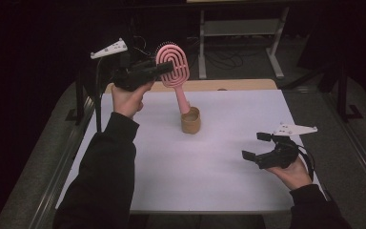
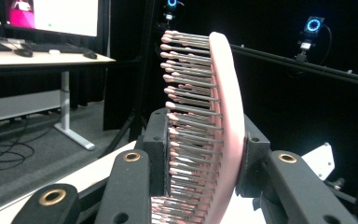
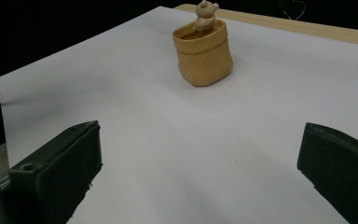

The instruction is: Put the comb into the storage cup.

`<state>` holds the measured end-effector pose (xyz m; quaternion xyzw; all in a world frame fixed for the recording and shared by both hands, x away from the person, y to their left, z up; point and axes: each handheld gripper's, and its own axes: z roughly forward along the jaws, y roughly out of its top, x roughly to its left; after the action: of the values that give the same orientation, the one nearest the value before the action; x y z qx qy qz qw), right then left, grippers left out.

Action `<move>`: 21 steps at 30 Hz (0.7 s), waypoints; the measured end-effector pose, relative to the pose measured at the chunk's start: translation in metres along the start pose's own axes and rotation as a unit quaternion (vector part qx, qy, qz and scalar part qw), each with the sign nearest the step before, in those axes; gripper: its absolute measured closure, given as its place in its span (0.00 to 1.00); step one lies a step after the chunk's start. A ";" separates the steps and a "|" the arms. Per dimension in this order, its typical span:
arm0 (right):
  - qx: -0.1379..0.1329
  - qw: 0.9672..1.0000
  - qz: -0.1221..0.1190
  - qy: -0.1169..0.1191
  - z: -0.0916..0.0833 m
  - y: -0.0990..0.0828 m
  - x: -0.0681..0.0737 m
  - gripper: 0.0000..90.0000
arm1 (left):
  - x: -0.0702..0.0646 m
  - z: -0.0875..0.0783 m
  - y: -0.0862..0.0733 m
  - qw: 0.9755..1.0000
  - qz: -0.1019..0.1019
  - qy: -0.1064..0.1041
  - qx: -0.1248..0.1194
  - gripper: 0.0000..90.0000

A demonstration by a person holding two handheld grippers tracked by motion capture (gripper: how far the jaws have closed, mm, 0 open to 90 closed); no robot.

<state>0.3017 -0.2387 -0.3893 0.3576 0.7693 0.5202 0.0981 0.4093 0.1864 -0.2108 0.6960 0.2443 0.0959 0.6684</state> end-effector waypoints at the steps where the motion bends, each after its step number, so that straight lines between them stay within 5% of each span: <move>1: 0.000 1.000 0.000 -0.002 -0.001 -0.002 0.000 0.00 | 0.000 0.001 0.002 1.000 0.001 0.000 -0.001 0.71; 9: -0.005 1.000 0.004 -0.010 -0.007 -0.013 -0.003 0.00 | 0.004 0.007 0.007 1.000 0.008 0.004 -0.003 0.71; 21: -0.019 1.000 0.000 -0.024 -0.020 -0.033 -0.007 0.00 | 0.025 0.028 -0.009 1.000 0.002 0.020 0.007 0.71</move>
<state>0.2818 -0.2643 -0.4110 0.3678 0.7569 0.5259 0.1235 0.4415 0.1733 -0.2269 0.6991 0.2570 0.1097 0.6582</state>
